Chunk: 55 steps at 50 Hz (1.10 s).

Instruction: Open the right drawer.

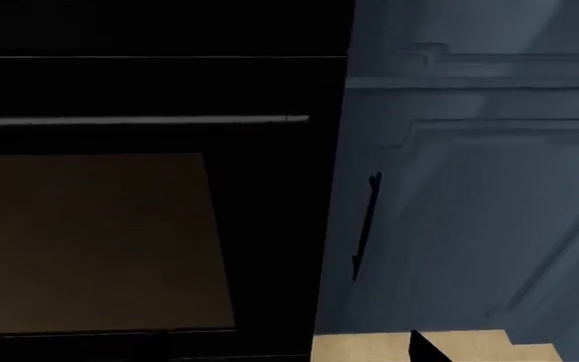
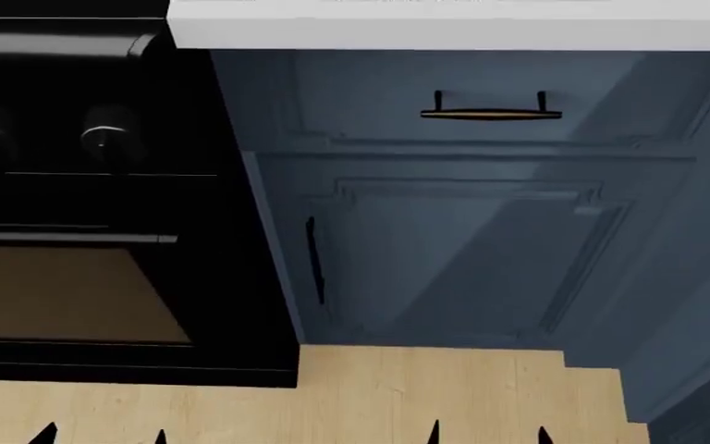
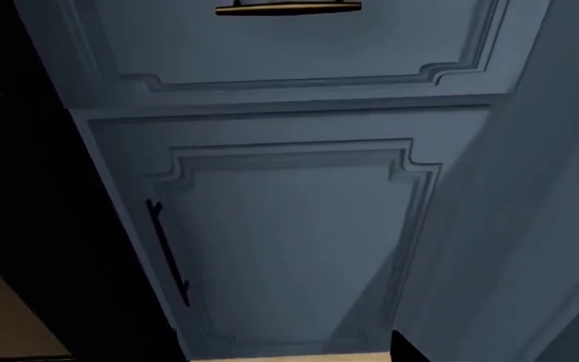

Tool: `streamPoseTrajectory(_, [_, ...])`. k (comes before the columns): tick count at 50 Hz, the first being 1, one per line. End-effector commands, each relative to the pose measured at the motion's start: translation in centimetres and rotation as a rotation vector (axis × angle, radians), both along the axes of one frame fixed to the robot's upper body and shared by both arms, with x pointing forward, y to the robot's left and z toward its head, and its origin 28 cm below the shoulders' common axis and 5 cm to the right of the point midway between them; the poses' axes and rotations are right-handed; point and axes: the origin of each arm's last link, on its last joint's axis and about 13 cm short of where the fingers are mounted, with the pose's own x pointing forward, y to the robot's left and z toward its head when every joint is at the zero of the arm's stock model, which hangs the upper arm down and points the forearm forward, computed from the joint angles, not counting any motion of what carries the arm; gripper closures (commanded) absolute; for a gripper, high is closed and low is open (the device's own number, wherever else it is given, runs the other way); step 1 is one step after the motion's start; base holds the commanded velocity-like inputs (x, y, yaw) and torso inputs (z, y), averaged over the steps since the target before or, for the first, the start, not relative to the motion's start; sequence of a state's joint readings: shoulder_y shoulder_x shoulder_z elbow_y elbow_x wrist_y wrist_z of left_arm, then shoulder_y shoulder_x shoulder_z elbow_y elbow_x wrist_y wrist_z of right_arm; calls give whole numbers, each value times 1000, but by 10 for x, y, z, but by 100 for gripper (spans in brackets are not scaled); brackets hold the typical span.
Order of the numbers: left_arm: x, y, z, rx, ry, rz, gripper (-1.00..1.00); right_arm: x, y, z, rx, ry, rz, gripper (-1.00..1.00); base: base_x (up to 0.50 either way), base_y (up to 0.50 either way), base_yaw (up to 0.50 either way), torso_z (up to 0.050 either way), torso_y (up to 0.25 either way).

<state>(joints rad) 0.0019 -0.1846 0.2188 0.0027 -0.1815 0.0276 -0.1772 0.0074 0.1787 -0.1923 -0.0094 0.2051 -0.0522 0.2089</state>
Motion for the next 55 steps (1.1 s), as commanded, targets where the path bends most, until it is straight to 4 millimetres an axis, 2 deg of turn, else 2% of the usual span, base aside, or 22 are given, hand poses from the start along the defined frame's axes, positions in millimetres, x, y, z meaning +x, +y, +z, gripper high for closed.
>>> streamPoseTrajectory(1, [0, 0, 1, -5, -1, 1, -100, 0, 0, 1, 4, -5, 1, -100, 156, 0, 0, 0, 0])
streamPoseTrajectory(41, [0, 0, 1, -1, -6, 2, -100, -1, 0, 0, 4, 0, 3, -100, 262, 0, 0, 0, 0])
streamPoseTrajectory(55, [0, -1, 3, -3, -16, 5, -100, -1, 0, 1, 4, -6, -5, -100, 3, 0, 0, 0, 0])
